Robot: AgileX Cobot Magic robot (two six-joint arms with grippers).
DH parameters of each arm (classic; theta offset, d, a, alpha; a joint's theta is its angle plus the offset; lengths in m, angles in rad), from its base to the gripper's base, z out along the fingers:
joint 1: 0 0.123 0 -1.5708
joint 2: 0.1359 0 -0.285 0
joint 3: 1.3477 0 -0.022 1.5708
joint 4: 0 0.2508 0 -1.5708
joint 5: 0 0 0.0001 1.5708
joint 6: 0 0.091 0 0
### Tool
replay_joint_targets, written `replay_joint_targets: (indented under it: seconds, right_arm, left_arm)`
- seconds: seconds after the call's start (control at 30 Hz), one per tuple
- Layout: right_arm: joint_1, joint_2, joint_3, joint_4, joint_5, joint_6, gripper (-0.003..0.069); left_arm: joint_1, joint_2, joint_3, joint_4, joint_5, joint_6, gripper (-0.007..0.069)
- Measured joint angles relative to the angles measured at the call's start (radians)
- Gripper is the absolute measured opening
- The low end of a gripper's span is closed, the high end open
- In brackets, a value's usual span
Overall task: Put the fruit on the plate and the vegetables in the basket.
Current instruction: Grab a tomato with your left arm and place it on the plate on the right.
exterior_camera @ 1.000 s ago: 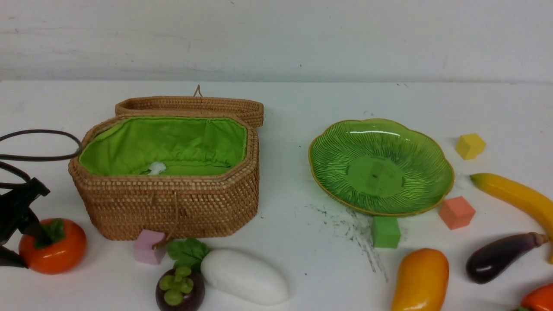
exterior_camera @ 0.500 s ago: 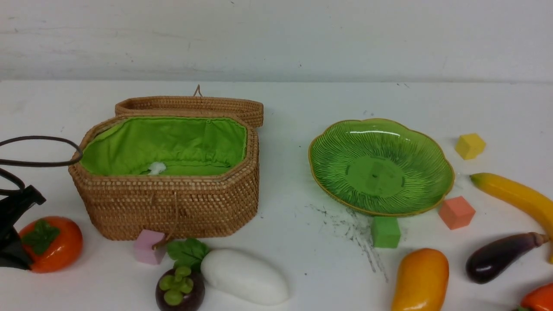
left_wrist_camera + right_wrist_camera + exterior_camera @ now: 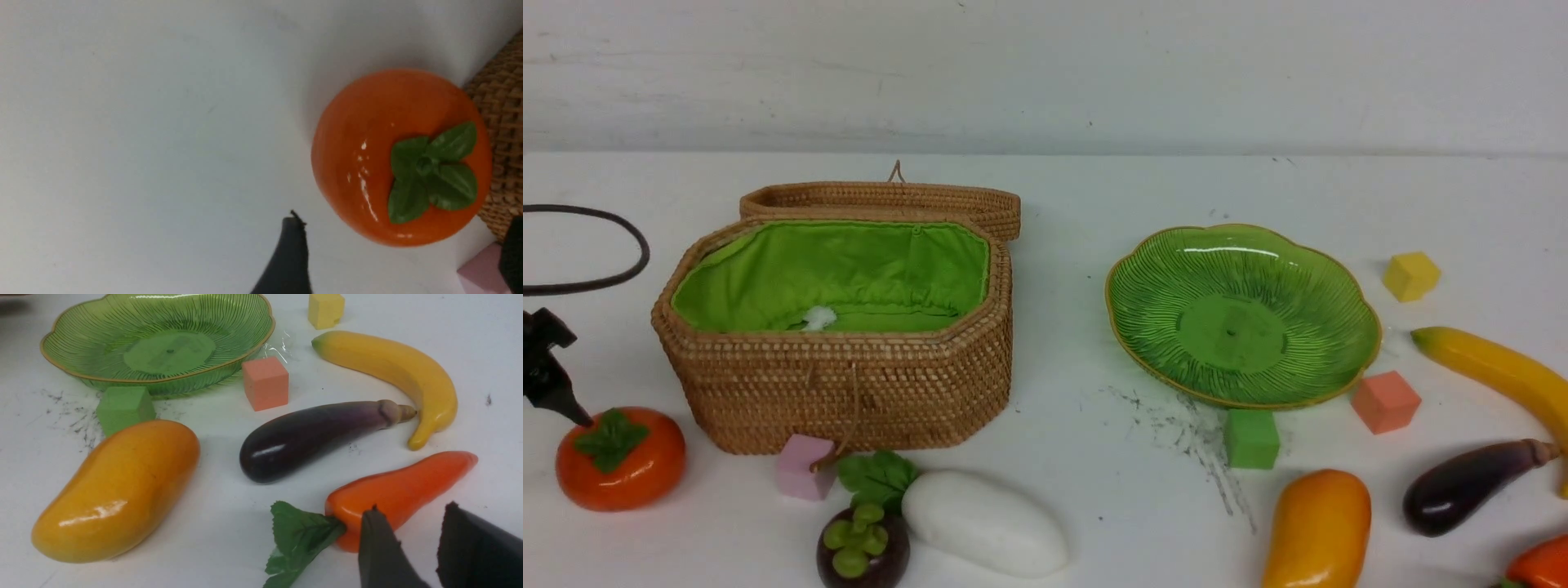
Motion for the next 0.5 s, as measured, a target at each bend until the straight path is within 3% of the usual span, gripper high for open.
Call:
replay_joint_targets:
  seconds: [0.07,0.2,0.3,0.5]
  right_arm:
    - [0.0,0.0,0.0,0.0,0.0,0.0,0.0243]
    - [0.0,0.0,0.0,0.0,0.0,0.0,0.0243]
    - [0.0,0.0,0.0,0.0,0.0,0.0,0.0243]
    - [0.0,0.0,0.0,0.0,0.0,0.0,0.0243]
  left_arm:
    - [0.0,0.022,0.0,0.017,-0.034,0.005,0.066]
    - [0.0,0.067,0.0,0.028,-0.108,0.094,0.0649]
    - [0.0,0.117,0.0,0.004,-0.146,0.319,0.0583]
    - [0.008,0.123,0.0,-0.063,-0.11,0.523,0.0538]
